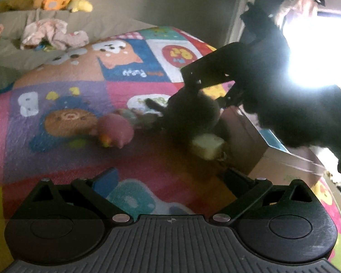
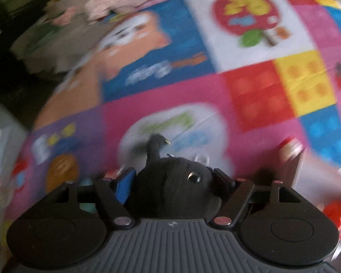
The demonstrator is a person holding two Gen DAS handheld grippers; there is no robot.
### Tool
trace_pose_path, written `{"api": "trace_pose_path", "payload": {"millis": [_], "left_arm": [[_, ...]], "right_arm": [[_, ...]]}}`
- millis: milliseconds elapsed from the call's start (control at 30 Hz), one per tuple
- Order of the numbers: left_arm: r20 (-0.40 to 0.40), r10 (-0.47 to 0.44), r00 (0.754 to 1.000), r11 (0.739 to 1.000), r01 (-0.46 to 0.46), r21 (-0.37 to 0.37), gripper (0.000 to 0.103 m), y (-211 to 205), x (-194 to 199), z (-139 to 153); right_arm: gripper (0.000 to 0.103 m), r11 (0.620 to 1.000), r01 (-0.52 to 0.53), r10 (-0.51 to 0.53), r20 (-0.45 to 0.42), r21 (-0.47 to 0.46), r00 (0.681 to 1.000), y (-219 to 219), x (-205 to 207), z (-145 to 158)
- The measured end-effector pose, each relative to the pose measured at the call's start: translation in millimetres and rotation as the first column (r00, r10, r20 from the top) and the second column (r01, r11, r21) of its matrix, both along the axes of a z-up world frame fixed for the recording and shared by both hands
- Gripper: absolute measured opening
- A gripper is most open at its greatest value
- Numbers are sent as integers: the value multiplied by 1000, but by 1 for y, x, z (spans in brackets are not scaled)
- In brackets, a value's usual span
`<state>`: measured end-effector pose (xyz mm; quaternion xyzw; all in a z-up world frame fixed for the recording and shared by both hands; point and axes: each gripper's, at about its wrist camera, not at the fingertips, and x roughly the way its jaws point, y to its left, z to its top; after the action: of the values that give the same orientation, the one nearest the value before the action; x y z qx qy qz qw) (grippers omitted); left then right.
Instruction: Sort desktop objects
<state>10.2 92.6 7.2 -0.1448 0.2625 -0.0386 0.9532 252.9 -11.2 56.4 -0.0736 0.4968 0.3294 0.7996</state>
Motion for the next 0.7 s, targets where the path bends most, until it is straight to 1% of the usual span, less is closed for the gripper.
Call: {"api": "trace_pose_path", "payload": {"millis": [100, 200, 267, 333, 400, 433, 467, 533, 567, 600, 633, 667, 700], "left_arm": [[-4, -72, 997, 997, 72, 38, 103, -12, -6, 1], [2, -123, 992, 989, 123, 77, 103, -23, -14, 1], [8, -129, 992, 987, 127, 96, 103, -27, -17, 1], [-2, -119, 993, 988, 118, 101, 103, -28, -15, 0], [-11, -95, 995, 991, 96, 94, 103, -26, -15, 0], [-11, -77, 997, 993, 78, 88, 103, -24, -16, 0], [-8, -47, 999, 996, 47, 78, 103, -21, -17, 0], [-8, 56, 998, 997, -55, 57, 103, -12, -19, 1], [-11, 115, 993, 993, -115, 37, 103, -7, -21, 1], [-13, 151, 988, 988, -151, 14, 103, -2, -22, 1], [-16, 173, 985, 985, -174, -13, 103, 3, -24, 0], [-22, 182, 983, 983, -183, -33, 103, 7, -25, 0], [-32, 176, 984, 984, -177, -35, 103, 7, -25, -1]], "right_arm": [[73, 995, -91, 93, -30, 38, 995, -11, -42, 6], [73, 987, -131, 135, -39, 89, 990, -39, -79, 19], [73, 984, -124, 124, 10, 129, 992, -63, -101, 32], [74, 985, -96, 80, 115, 141, 990, -89, -123, 45], [77, 990, -65, 35, 221, 127, 975, -109, -143, 50], [77, 992, -47, 16, 259, 115, 966, -116, -150, 48], [77, 994, -30, -1, 275, 106, 961, -123, -157, 45], [76, 995, 0, -30, 289, 102, 957, -131, -167, 32], [71, 995, 8, -38, 298, 101, 954, -133, -172, 25], [64, 995, 11, -41, 309, 98, 950, -132, -175, 19], [61, 996, 9, -39, 320, 94, 947, -129, -178, 12], [52, 996, 10, -38, 333, 88, 942, -123, -178, 9], [48, 996, 3, -34, 340, 93, 940, -118, -176, 11]]}}
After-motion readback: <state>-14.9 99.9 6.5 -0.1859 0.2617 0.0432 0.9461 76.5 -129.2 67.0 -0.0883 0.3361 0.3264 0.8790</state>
